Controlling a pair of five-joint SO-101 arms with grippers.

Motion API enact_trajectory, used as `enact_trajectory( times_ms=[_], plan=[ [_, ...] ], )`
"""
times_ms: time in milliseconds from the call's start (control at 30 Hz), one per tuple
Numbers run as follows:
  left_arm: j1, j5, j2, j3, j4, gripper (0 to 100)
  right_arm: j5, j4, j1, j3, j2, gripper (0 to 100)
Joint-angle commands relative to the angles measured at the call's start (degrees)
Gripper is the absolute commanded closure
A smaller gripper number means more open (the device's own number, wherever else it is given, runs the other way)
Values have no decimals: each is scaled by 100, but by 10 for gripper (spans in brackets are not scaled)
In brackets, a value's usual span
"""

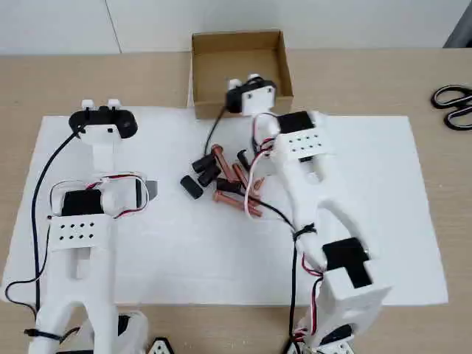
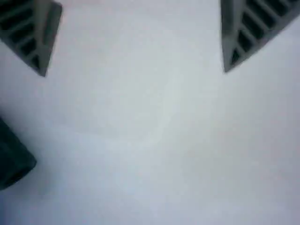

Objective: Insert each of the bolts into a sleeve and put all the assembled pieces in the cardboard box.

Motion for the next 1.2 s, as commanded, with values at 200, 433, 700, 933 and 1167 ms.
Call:
enact_trajectory(
  times_ms=[200,433,700,933,1167],
  plan=[
    [-1319,352,-44,-57,-114,769,-343,13,-1323,-404,4,862],
    [-2233,325,-44,84,-132,769,-501,-602,-1754,-404,374,863],
    [-2277,325,-44,435,-149,769,-615,-998,-2062,-862,1024,863],
    [-2277,325,-44,426,-149,769,-607,-822,-2079,-1442,1508,863],
    [-2277,325,-44,426,-149,769,-607,-875,-2079,-1459,1956,863]
  ],
)
